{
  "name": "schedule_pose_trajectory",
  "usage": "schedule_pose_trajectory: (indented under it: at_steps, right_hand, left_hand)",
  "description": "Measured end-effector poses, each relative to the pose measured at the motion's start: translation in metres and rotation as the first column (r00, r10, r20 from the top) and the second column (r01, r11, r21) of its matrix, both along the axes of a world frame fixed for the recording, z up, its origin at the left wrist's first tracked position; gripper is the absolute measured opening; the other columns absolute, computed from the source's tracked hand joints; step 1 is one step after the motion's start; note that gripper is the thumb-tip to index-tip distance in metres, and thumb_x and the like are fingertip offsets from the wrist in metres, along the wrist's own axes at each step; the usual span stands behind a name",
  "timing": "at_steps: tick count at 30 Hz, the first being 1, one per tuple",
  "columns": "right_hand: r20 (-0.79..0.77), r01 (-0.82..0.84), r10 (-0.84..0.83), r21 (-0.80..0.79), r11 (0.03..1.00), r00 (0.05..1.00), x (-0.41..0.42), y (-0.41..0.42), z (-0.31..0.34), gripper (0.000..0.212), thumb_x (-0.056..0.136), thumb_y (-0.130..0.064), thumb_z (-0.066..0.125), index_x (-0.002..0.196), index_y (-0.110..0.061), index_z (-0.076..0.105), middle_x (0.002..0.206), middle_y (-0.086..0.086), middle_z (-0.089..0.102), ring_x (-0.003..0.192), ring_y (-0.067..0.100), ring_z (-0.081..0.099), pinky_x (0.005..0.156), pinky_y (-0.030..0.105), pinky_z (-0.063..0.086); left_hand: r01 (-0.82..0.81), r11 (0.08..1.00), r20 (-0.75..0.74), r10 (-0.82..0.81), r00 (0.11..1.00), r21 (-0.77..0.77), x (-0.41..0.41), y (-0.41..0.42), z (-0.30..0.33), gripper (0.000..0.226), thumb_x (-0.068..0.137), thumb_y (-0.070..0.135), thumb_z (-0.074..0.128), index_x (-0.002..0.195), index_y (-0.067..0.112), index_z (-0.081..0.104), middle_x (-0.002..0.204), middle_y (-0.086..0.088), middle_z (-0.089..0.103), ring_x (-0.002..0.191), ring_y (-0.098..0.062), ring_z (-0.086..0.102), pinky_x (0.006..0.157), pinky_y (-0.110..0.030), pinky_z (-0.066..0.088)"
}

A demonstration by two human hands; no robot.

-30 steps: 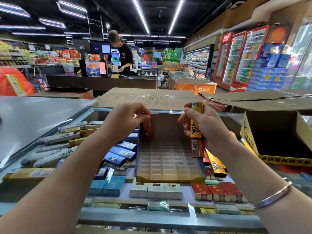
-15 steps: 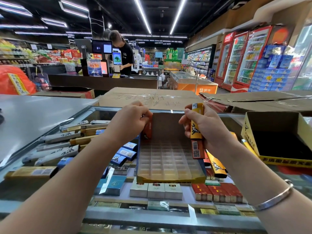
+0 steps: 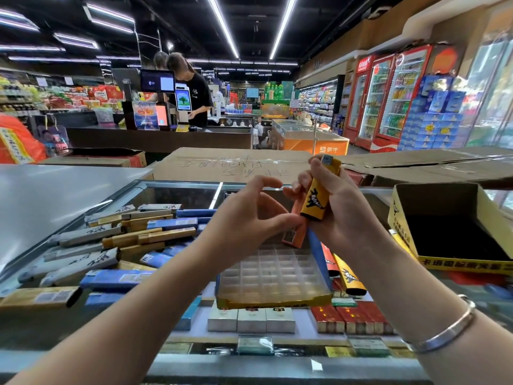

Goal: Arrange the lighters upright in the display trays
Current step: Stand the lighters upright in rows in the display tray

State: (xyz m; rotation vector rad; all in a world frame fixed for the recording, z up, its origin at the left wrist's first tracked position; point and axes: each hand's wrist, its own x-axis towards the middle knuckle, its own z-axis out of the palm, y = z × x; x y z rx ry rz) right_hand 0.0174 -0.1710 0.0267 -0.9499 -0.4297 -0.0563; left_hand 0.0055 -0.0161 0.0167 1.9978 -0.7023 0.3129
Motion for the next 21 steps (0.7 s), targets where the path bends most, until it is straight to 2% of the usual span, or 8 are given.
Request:
schedule_pose_trajectory:
  at_steps: [2,5,9,11,14,17,19,21]
  right_hand:
    - [0.021,-0.029,0.029,-0.010,1.000,0.999,-0.002,0.004,-0.001,0.013,0.081,-0.023,0.057,0.091,-0.016,0.054,0.062,-0.001,0.053,0.067,0.016,0.057,0.084,0.035,0.052]
    - [0.048,-0.094,0.095,-0.029,0.995,0.994,-0.005,0.007,-0.002,0.010,0.082,-0.022,0.055,0.090,-0.015,0.054,0.063,0.002,0.054,0.072,0.018,0.059,0.079,0.034,0.054]
    - [0.068,-0.142,0.149,-0.103,0.985,0.986,-0.008,0.007,-0.002,0.011,0.084,-0.022,0.052,0.091,-0.015,0.056,0.071,0.007,0.065,0.090,0.024,0.067,0.078,0.039,0.057]
    - [0.048,-0.126,0.132,-0.111,0.986,0.990,-0.008,0.008,-0.002,0.010,0.084,-0.022,0.053,0.091,-0.016,0.057,0.076,0.008,0.069,0.086,0.024,0.068,0.071,0.039,0.058]
    - [0.012,-0.025,0.027,-0.121,0.992,1.000,-0.005,0.009,-0.004,0.004,0.091,-0.016,0.050,0.093,-0.016,0.054,0.080,0.008,0.071,0.079,0.020,0.069,0.064,0.035,0.057]
    - [-0.024,0.108,-0.111,-0.095,0.990,0.994,0.001,0.007,-0.005,0.009,0.095,-0.009,0.046,0.093,-0.015,0.052,0.082,0.009,0.073,0.087,0.022,0.070,0.080,0.037,0.056]
    - [-0.052,0.159,-0.163,-0.084,0.984,0.985,0.003,0.004,-0.003,0.012,0.096,-0.006,0.044,0.091,-0.015,0.050,0.080,0.009,0.073,0.086,0.023,0.070,0.086,0.038,0.053]
    - [-0.059,0.178,-0.184,-0.098,0.979,0.981,0.004,0.001,-0.002,0.011,0.096,-0.007,0.043,0.092,-0.015,0.050,0.077,0.008,0.073,0.082,0.022,0.071,0.081,0.035,0.055]
  left_hand:
    - [0.073,0.990,-0.102,-0.086,0.991,-0.124,0.001,-0.002,-0.001,0.058,0.068,0.031,0.074,0.115,0.033,0.040,0.084,0.000,0.071,0.080,-0.007,0.068,0.071,-0.022,0.056]
    - [0.149,0.959,-0.205,-0.200,0.958,-0.239,0.004,0.004,0.001,0.064,0.069,0.012,0.076,0.111,0.040,0.038,0.085,-0.005,0.072,0.082,-0.017,0.070,0.069,-0.025,0.055]
    - [0.211,0.946,-0.278,-0.278,0.920,-0.248,0.007,0.008,0.002,0.063,0.074,0.001,0.071,0.112,0.042,0.040,0.083,-0.003,0.072,0.083,-0.020,0.069,0.072,-0.029,0.057]
    - [0.240,0.935,-0.274,-0.310,0.910,-0.261,0.008,0.009,0.001,0.059,0.078,0.001,0.068,0.111,0.043,0.045,0.078,0.000,0.070,0.079,-0.019,0.069,0.067,-0.026,0.055]
    - [0.205,0.954,-0.225,-0.254,0.941,-0.219,0.011,0.012,0.002,0.051,0.082,0.004,0.063,0.110,0.044,0.053,0.072,0.005,0.064,0.075,-0.018,0.066,0.068,-0.027,0.054]
    - [0.116,0.961,-0.204,-0.170,0.964,-0.251,0.014,0.020,0.006,0.040,0.084,0.001,0.059,0.105,0.035,0.058,0.069,0.007,0.062,0.067,-0.011,0.064,0.064,-0.025,0.054]
    - [0.060,0.964,-0.192,-0.113,0.975,-0.260,0.015,0.027,0.009,0.034,0.083,0.000,0.060,0.100,0.029,0.056,0.080,0.003,0.063,0.067,-0.009,0.066,0.058,-0.021,0.052]
    - [0.012,0.969,-0.197,-0.062,0.978,-0.246,0.017,0.032,0.010,0.031,0.082,0.002,0.062,0.097,0.026,0.050,0.092,-0.001,0.065,0.073,-0.009,0.067,0.055,-0.018,0.050]
